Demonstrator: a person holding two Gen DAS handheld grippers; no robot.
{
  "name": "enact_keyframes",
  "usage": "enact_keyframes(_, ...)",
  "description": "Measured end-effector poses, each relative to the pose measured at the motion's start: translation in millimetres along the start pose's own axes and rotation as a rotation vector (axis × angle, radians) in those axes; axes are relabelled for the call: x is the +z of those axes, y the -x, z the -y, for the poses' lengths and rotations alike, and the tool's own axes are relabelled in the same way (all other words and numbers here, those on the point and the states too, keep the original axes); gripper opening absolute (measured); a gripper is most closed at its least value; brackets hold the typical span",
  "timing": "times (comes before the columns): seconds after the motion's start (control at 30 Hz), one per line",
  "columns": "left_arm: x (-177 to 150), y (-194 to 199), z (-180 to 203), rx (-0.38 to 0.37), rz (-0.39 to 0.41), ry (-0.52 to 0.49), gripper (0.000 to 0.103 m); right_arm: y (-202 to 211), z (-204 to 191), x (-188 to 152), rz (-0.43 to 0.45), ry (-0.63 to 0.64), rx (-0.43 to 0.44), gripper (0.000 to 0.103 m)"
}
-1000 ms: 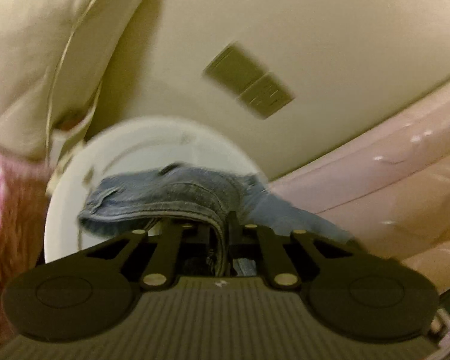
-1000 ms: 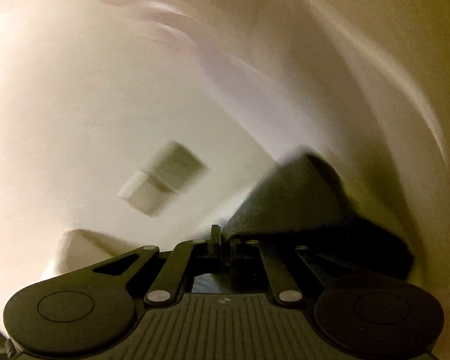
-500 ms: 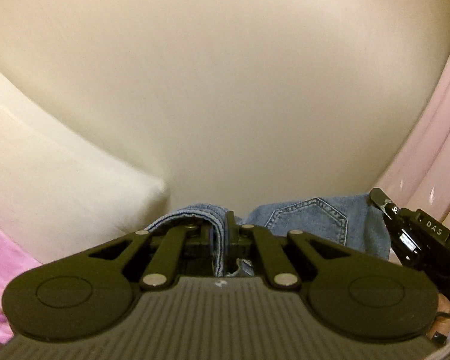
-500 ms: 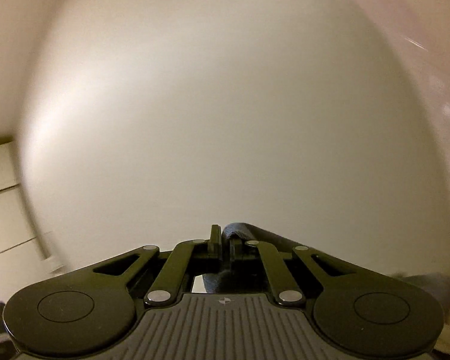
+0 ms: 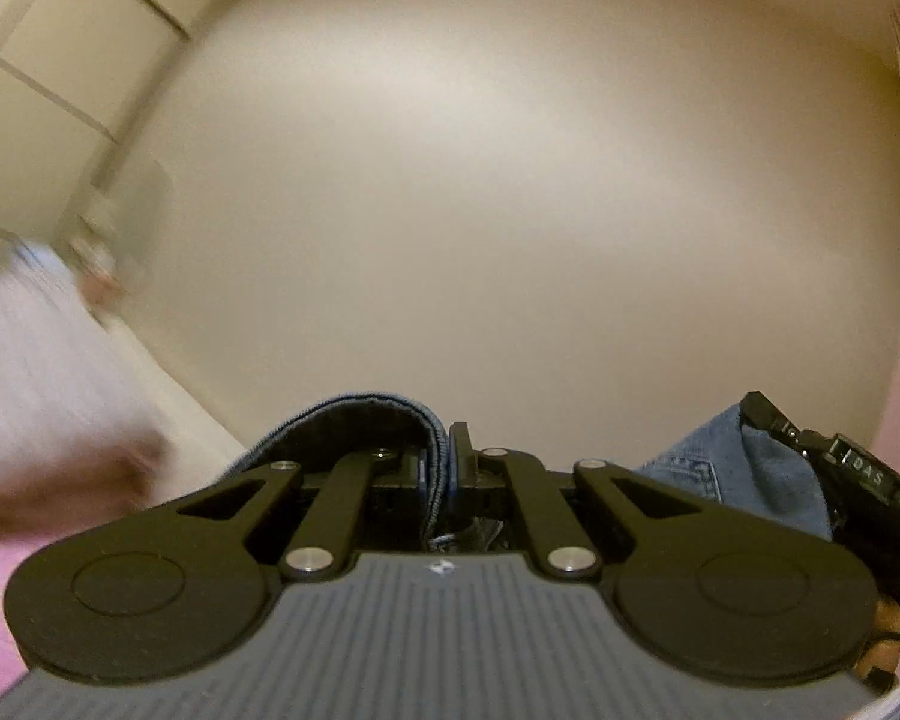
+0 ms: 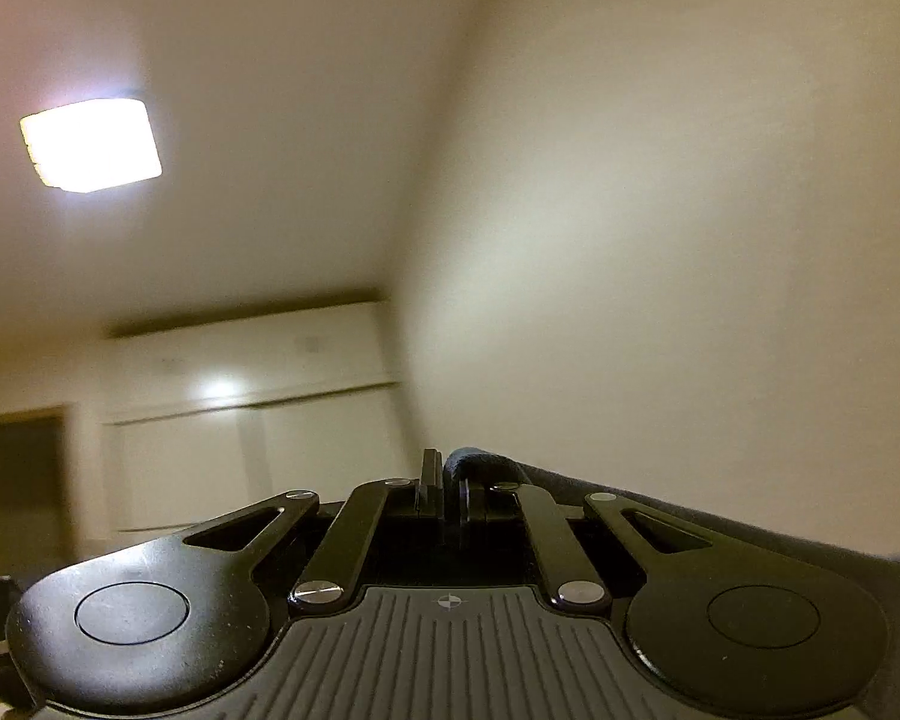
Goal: Fold clothes
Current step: 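Lift the blue jeans out of the bucket with both grippers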
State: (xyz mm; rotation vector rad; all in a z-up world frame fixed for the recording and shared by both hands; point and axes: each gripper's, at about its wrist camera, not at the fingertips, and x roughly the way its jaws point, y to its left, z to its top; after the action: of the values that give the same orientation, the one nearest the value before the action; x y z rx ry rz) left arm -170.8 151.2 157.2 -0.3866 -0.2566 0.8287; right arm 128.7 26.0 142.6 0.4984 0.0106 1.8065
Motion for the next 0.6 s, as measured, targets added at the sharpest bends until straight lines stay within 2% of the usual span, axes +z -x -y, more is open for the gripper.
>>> enact_keyframes(0.1,45.1,67.7,-12.9,0.117,0.101,-0.068,0.004,-21.9,-66.4,-6.2,-0.009,-0.035,0.15,0.003)
enact_keyframes(0.17,79.9,108.8,-13.2,0.192,0.139,-0.119,0.004,-34.1,-106.3,-13.1,-0.015,-0.066,0.245,0.003)
enact_keyframes(0.23,99.7,139.5,-12.3,0.252,0.172,-0.165,0.004,-42.2,-152.6,-19.5,-0.028,-0.107,0.321,0.003)
enact_keyframes(0.4,149.8,201.1,-12.3,0.383,0.232,-0.247,0.004,-55.5,-229.7,-36.0,-0.074,-0.215,0.471,0.003)
enact_keyframes(0.5,158.7,206.5,-23.9,0.461,0.19,-0.269,0.004,-64.8,-251.8,-55.0,-0.128,-0.227,0.487,0.003)
enact_keyframes(0.57,149.4,191.7,-41.4,0.51,0.082,-0.248,0.004,-77.9,-260.7,-76.8,-0.223,-0.25,0.46,0.003)
enact_keyframes(0.6,137.7,180.5,-54.2,0.531,-0.003,-0.24,0.005,-84.9,-265.0,-88.9,-0.29,-0.258,0.422,0.003)
